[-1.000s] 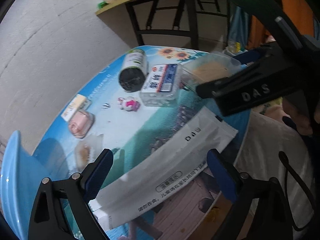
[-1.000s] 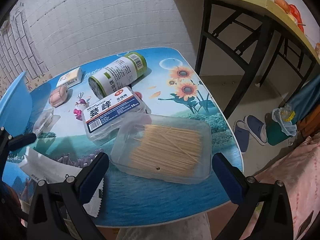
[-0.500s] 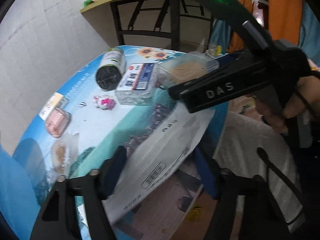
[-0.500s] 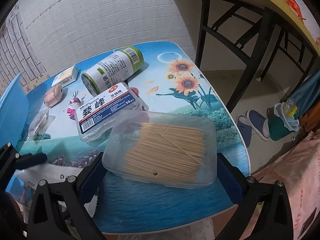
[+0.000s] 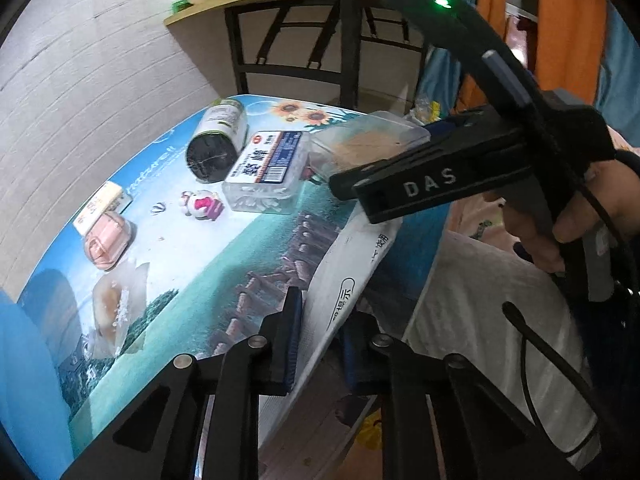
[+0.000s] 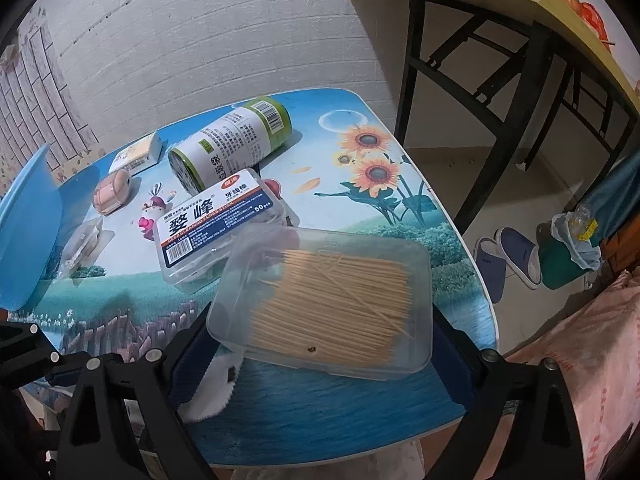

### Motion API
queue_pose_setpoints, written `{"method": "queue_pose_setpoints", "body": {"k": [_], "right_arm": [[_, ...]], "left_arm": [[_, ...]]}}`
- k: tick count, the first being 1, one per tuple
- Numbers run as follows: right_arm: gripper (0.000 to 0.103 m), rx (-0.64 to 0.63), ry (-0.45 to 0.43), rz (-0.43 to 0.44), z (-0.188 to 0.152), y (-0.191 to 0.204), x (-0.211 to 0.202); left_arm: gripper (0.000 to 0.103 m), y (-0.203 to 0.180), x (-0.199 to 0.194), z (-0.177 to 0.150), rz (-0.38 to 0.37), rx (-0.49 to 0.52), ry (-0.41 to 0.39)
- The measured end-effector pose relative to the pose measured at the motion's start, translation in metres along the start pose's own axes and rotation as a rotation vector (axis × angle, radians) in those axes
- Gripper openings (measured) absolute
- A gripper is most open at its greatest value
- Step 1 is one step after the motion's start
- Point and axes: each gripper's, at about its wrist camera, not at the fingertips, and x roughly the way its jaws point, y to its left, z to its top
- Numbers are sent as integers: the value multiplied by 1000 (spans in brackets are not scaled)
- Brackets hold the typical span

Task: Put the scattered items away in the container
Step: 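Lift both held items and carry them toward the light blue basin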

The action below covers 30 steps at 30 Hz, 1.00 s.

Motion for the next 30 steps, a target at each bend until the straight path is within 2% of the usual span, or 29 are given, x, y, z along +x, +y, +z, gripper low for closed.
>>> {"method": "queue_pose_setpoints", "body": {"k": [16,21,22,30], "right_arm": [[95,33,-27,11,0,-11,-10],[95,34,-11,8,-4,-11,-7],[95,29,-12,0,-6,-11,-8],[95,18,-17,4,-8,-10,-11]], "left_arm": [[15,7,-12,-2,87,-138,-37],[15,7,-9,-9,92,-151,-18],[12,7,-8,-10,95,-154,-15],[8,18,-16,-6,102,-210,-45]]}}
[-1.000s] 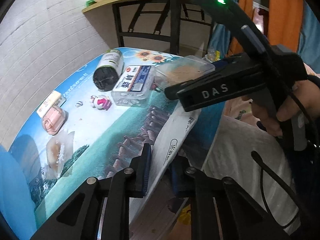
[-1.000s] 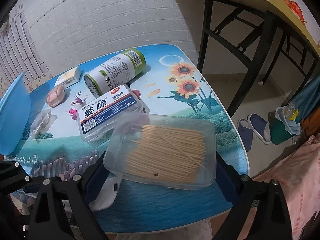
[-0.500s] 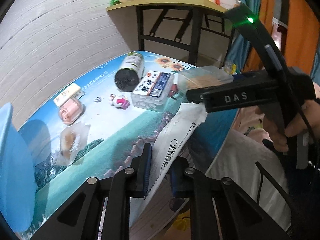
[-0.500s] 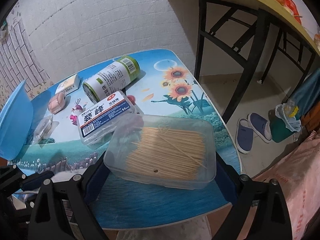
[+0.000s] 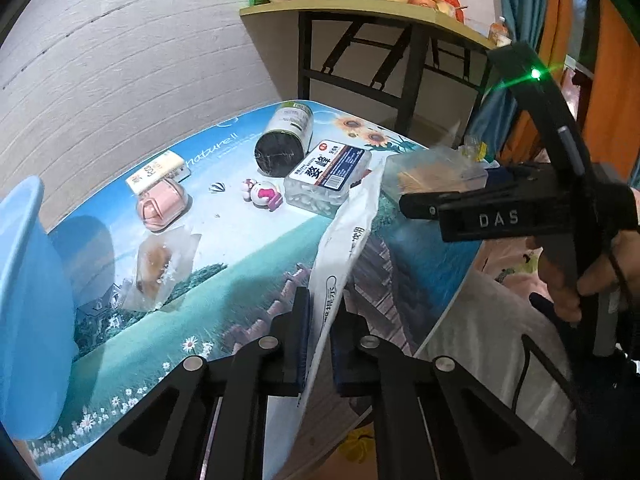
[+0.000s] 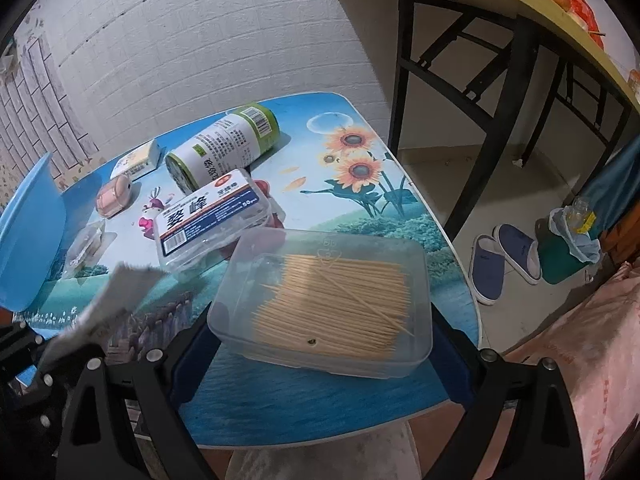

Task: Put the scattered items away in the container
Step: 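Lift both held items and carry them toward the light blue basin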

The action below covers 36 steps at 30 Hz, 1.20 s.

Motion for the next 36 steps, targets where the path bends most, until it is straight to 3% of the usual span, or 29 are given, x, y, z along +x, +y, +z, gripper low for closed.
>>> {"method": "queue_pose_setpoints", "body": {"k": [8,18,29,36], "right_arm": [[95,-26,8,-3,-5,6,2],[96,-15,21,-28,-2,8,6],[97,-6,9,-85,4,14,14],[93,2,-21,-62,3,10,11]], "left_arm": [[8,6,-2,-5,-20,-65,3],[8,-4,-14,-7,-38,-67,-21],[8,5,-25,-10,-28,-114,-43],[8,12,-34,-6,-8,-143,-64]]}}
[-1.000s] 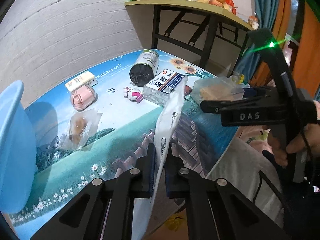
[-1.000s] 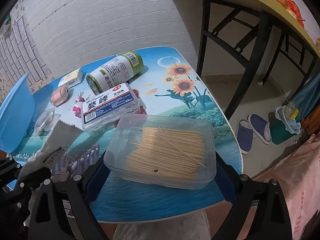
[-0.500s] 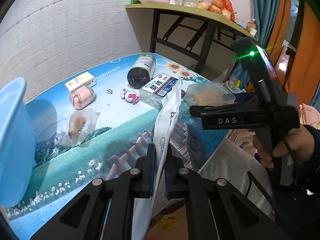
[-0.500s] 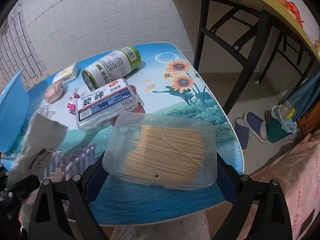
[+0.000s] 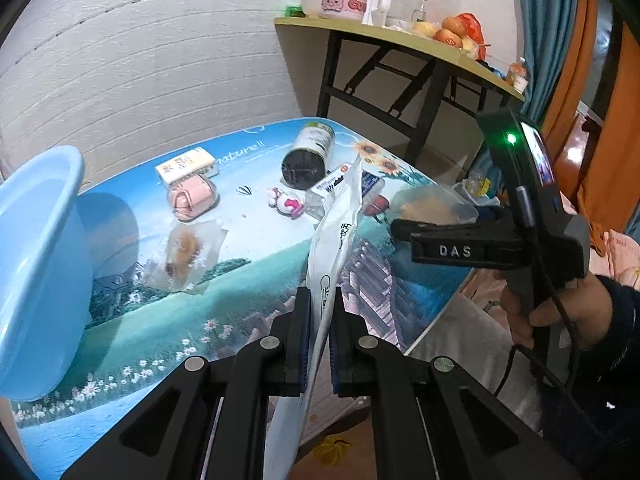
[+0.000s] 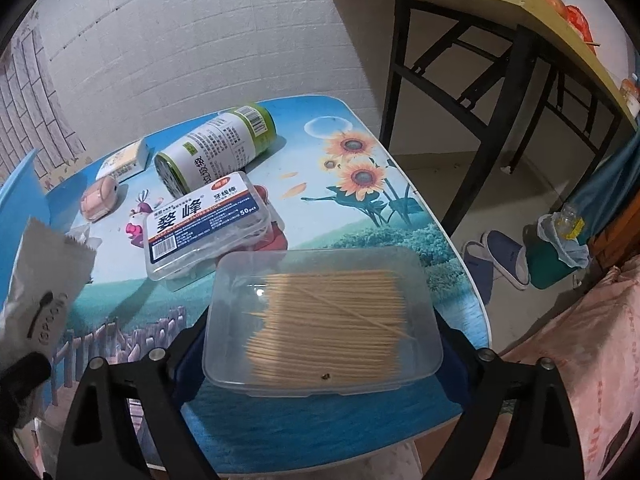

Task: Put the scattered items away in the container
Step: 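Lift both held items and carry them toward the light blue basin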

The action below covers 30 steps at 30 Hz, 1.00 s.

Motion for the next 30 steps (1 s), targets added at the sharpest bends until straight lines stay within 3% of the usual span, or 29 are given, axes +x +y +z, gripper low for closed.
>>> {"method": "queue_pose_setpoints", "body": {"k": [16,30], "right_arm": [[93,4,-88,29,10,0,-43],[93,-88,-175,127,20,50,-92]], "left_arm": [[8,24,-46,13,76,-100,-116],[8,58,-113,25,232,-241,-249]]}}
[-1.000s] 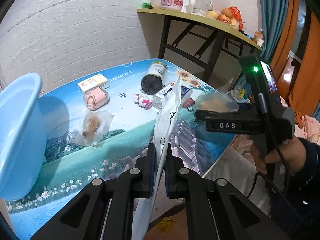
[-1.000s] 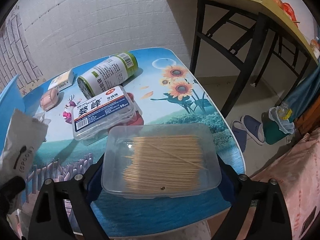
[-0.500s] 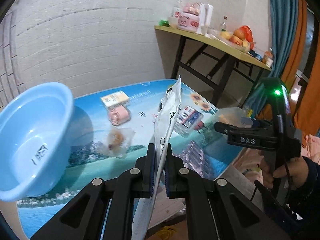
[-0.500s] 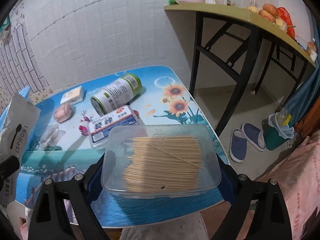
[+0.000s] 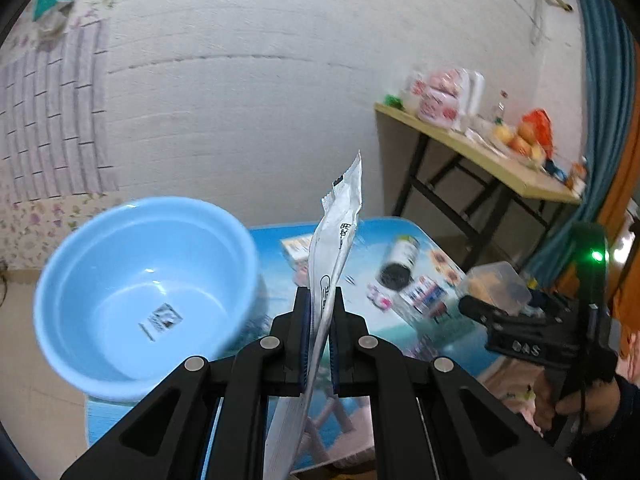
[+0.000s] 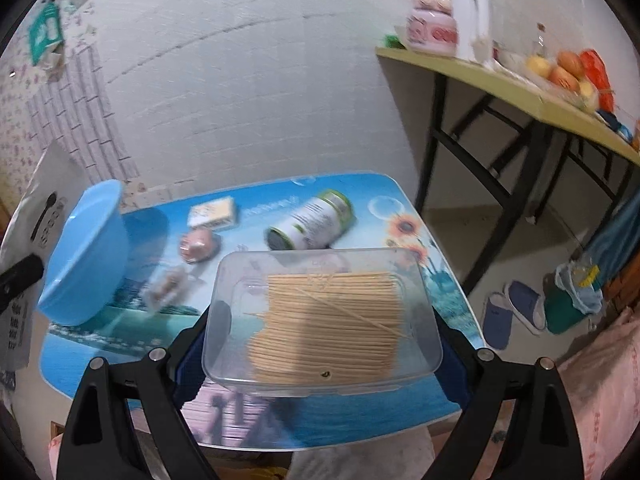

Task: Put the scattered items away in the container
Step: 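Lift both held items and carry them toward the light blue basin, then open the left gripper over the basin while the right releases the toothpick box inside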

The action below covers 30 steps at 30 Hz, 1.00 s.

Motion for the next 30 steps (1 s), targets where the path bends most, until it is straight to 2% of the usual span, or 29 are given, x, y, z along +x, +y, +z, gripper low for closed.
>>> {"method": "queue_pose_setpoints", "body": {"k": [7,8,22,30], "right_arm": [[93,-77,-75,74,25,41,-23],[93,-102,-85,103,30,57,-27],[93,-173,-106,207,38,129,-34],[93,-233,-109,239,42,172,-32]], "left_arm": [[8,35,-19,12,82,-51,-43],[8,40,-20,12,93,-54,-40],[8,101,-37,18,208,-113,-22],[8,133,-27,14,245,-142,-3]]}}
